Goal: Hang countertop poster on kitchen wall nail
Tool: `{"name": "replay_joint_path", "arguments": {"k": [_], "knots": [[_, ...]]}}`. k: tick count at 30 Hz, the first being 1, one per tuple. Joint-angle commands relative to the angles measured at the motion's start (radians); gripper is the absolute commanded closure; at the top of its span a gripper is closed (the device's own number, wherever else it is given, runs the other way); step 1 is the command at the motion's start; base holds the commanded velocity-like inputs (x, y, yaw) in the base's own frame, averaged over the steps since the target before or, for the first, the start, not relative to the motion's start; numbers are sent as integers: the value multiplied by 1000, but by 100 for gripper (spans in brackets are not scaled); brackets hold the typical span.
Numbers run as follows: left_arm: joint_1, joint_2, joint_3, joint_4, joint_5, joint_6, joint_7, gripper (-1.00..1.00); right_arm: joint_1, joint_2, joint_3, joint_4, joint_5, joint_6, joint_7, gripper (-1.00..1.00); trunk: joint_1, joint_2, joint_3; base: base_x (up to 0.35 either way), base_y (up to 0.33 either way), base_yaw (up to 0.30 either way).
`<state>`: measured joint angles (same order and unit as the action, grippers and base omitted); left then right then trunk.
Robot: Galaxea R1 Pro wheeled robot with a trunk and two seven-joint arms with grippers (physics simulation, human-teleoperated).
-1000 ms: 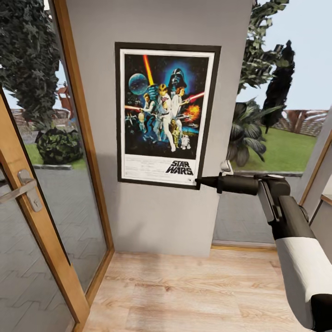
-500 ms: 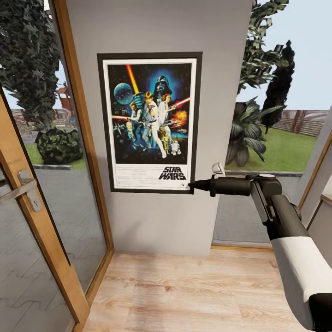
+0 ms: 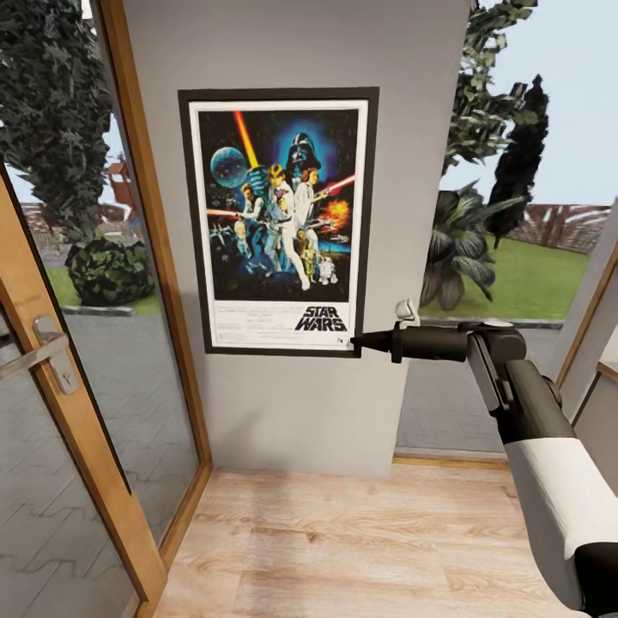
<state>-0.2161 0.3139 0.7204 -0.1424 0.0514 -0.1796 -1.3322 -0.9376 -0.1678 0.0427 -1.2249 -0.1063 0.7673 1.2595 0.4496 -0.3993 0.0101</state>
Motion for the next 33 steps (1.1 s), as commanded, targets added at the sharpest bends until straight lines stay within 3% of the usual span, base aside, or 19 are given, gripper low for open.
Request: {"name": "replay_joint_path", "arguments": {"k": [1,16,22,33], "knots": [[0,0,-4,1,5,-9,-1,-100,-1,-1,2,0,-8,8,-2,100,0,-1,0,0,0,0],[0,1,-5,1,5,-9,-1,-100,-15,0,-1,-4,-6,10,-6,100,0,-1,0,0,0,0],[0,1,-5,1,5,-9,-1,-100,-25,1,0,-4,-12,14,-58,100,0,-1,0,0,0,0],[0,1,-5,1,5,-9,-1,-100,-29,12,-1,-4,-15,15,-72,100,0,-1,0,0,0,0]]}}
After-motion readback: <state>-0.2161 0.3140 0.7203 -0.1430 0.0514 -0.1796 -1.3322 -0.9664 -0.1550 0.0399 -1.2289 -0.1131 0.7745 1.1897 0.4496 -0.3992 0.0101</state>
